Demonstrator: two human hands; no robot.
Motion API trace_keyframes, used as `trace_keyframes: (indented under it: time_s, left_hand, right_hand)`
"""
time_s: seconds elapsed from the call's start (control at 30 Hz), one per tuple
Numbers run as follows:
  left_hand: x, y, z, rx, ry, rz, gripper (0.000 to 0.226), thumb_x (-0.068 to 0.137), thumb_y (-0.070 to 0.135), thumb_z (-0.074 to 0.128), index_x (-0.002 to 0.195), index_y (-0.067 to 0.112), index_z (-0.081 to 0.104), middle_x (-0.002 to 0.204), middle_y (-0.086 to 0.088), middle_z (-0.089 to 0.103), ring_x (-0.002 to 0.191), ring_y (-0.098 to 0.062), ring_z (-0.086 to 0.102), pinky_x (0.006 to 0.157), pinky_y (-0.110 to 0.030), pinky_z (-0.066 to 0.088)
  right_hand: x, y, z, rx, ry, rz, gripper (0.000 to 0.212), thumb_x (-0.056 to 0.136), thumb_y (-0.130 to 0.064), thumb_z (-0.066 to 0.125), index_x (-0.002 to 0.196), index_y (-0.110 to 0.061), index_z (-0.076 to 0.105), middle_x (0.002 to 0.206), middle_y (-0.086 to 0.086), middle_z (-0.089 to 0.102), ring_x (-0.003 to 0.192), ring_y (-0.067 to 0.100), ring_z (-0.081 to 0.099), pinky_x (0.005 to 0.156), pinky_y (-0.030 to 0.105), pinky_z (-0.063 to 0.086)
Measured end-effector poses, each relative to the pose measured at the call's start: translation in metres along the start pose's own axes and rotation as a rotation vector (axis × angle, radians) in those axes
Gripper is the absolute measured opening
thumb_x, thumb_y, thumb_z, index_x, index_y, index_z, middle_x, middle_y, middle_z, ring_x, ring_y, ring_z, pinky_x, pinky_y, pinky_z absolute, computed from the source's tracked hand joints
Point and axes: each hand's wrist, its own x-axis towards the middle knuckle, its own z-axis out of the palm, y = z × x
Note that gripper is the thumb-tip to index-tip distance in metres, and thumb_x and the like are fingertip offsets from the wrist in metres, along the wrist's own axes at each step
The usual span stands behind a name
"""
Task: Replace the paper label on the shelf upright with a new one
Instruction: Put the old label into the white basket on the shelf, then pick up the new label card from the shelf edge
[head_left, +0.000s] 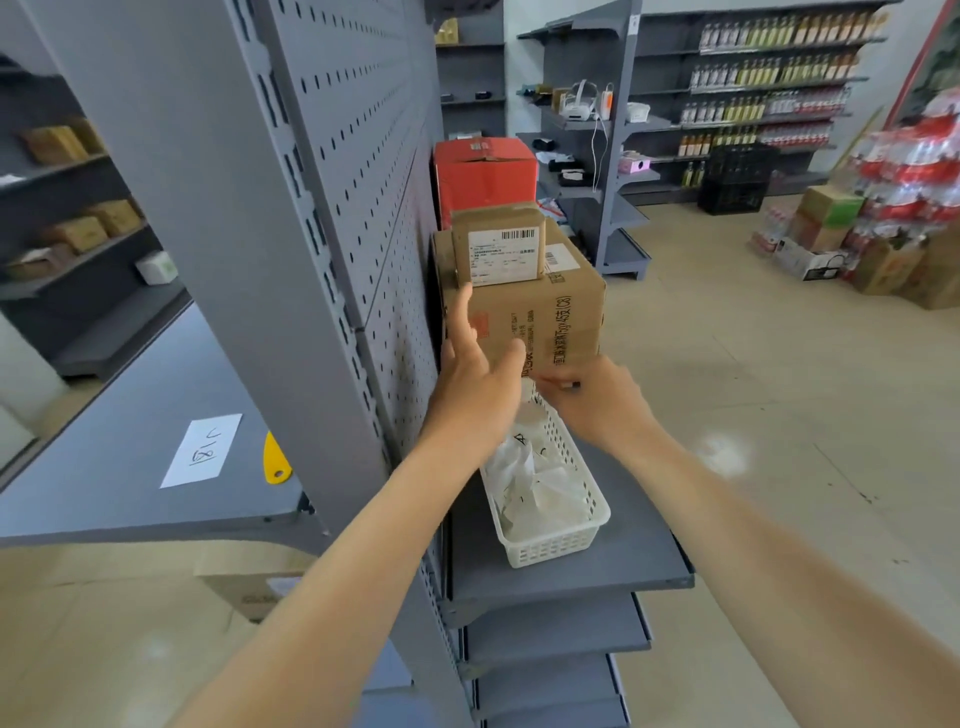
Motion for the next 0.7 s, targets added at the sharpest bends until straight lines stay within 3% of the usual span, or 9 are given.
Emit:
trace_keyframes:
  time_s: [0.1, 0.2, 0.3, 0.4, 0.5, 0.6, 0.7]
  left_hand:
    - [-0.003, -0.003, 0.006, -0.117, 0.025, -0.005, 0.065, 0.106, 0.033, 0.039, 0.152, 0.050, -0.002, 0.166, 0.006, 0.020, 0.121, -0.002, 0.037, 0.092, -0.029, 0.027]
    - [-0.003, -0.008, 0.007, -0.126, 0.027, 0.011, 0.061, 0.105, 0.036, 0.039, 0.151, 0.054, 0.003, 0.165, 0.008, 0.022, 0.127, -0.004, 0.036, 0.096, -0.030, 0.028]
    - [-0.004, -0.003, 0.004, -0.163, 0.029, 0.049, 0.055, 0.105, 0.036, 0.042, 0.148, 0.055, 0.014, 0.160, 0.010, 0.029, 0.121, -0.002, 0.035, 0.094, -0.031, 0.030]
    - [-0.010, 0.007, 0.004, -0.224, 0.045, 0.117, 0.051, 0.103, 0.031, 0.047, 0.143, 0.053, 0.025, 0.155, 0.012, 0.034, 0.124, -0.001, 0.036, 0.087, -0.020, 0.031]
    - [-0.020, 0.015, 0.002, -0.210, 0.093, 0.216, 0.044, 0.101, 0.027, 0.051, 0.137, 0.049, 0.037, 0.143, 0.014, 0.045, 0.129, -0.002, 0.043, 0.096, -0.023, 0.034]
    - [-0.039, 0.023, -0.007, -0.181, 0.154, 0.315, 0.038, 0.099, 0.021, 0.055, 0.131, 0.040, 0.048, 0.127, 0.017, 0.054, 0.122, 0.001, 0.052, 0.095, -0.020, 0.045]
    - [-0.062, 0.029, -0.022, -0.149, 0.240, 0.454, 0.035, 0.097, 0.011, 0.057, 0.127, 0.028, 0.056, 0.116, 0.010, 0.059, 0.109, -0.001, 0.060, 0.086, -0.020, 0.056]
  right_hand:
    - [0.002, 0.000, 0.000, 0.049, 0.007, -0.023, 0.030, 0.100, -0.028, 0.059, 0.124, -0.036, 0.074, 0.131, -0.006, 0.072, 0.116, 0.021, 0.068, 0.096, 0.039, 0.056]
    - [-0.005, -0.004, -0.014, 0.127, 0.076, -0.044, 0.033, 0.100, -0.027, 0.059, 0.131, -0.032, 0.070, 0.128, -0.006, 0.074, 0.119, 0.016, 0.067, 0.104, 0.035, 0.051]
    - [-0.022, -0.016, -0.036, 0.206, 0.169, -0.108, 0.038, 0.096, -0.025, 0.063, 0.133, -0.033, 0.067, 0.124, -0.015, 0.073, 0.113, 0.005, 0.065, 0.098, 0.023, 0.048]
    - [-0.037, -0.031, -0.052, 0.240, 0.261, -0.164, 0.028, 0.093, -0.024, 0.065, 0.118, -0.035, 0.071, 0.109, -0.022, 0.073, 0.102, 0.005, 0.068, 0.093, 0.028, 0.054]
    - [-0.049, -0.039, -0.060, 0.307, 0.324, -0.201, 0.010, 0.091, -0.021, 0.068, 0.094, -0.030, 0.068, 0.092, -0.017, 0.072, 0.088, 0.005, 0.069, 0.080, 0.028, 0.057]
    - [-0.062, -0.048, -0.065, 0.340, 0.356, -0.247, 0.018, 0.089, -0.018, 0.069, 0.083, -0.028, 0.055, 0.082, -0.012, 0.067, 0.083, 0.004, 0.065, 0.074, 0.024, 0.053]
    - [-0.082, -0.069, -0.064, 0.395, 0.352, -0.324, 0.020, 0.088, -0.015, 0.069, 0.083, -0.022, 0.051, 0.078, -0.006, 0.061, 0.078, 0.013, 0.062, 0.070, 0.031, 0.052]
